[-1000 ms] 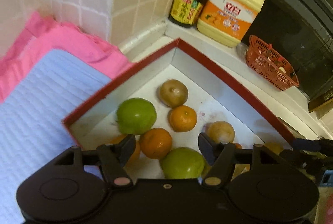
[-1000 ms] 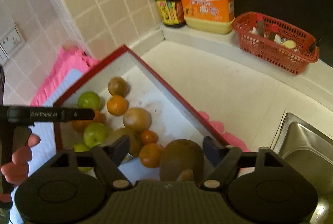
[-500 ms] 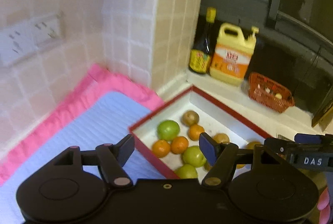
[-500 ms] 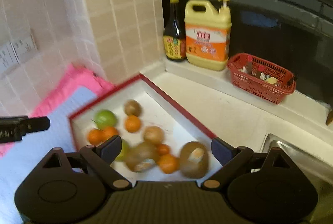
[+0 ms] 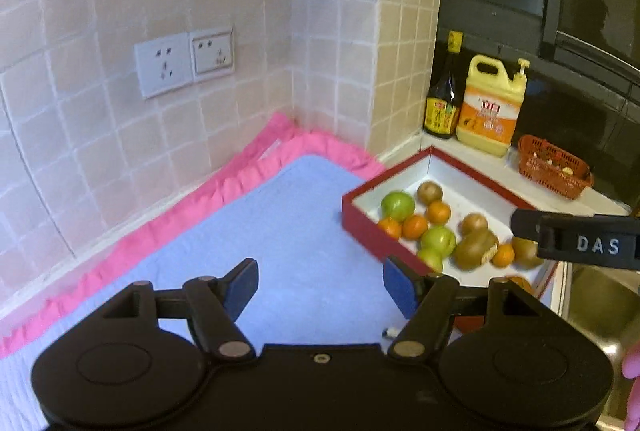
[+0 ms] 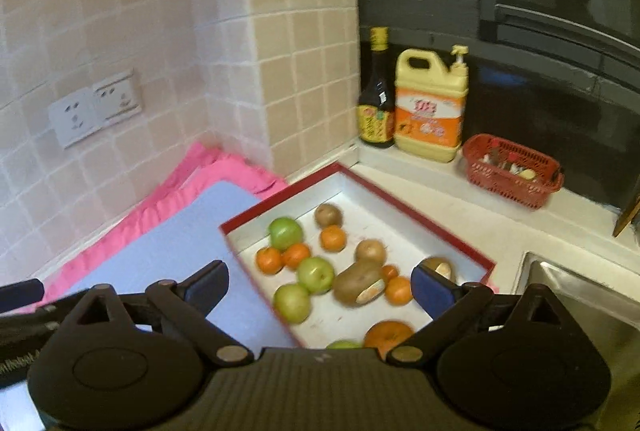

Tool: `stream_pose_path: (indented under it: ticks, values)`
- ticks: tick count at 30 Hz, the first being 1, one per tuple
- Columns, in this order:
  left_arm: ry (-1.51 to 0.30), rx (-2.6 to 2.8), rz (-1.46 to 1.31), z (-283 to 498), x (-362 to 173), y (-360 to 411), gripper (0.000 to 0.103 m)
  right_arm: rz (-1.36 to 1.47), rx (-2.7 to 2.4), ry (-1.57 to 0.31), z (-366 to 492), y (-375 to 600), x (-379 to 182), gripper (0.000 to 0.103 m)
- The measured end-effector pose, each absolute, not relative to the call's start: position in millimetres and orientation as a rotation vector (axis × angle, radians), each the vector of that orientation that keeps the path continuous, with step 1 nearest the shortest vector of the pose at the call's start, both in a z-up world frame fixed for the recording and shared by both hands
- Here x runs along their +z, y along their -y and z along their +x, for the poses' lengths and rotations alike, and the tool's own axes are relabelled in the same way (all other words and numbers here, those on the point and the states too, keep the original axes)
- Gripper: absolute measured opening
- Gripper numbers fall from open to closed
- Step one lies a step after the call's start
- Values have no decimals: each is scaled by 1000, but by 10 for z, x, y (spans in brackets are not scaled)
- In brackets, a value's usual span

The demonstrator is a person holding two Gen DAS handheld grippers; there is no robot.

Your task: Organize fruits

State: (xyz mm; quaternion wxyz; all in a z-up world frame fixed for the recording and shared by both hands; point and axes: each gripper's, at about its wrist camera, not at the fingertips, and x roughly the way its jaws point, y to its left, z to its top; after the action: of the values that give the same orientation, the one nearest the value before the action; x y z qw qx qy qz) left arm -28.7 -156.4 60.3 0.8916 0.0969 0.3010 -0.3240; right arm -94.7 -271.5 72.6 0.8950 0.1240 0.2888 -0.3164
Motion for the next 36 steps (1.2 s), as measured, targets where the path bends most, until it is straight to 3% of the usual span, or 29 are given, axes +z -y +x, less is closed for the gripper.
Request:
stream_pose_path:
  ticks: [36]
  values:
    - [-688,-665,170,-166,382,1315,82,213,-637,-692,-641,2503,548,99]
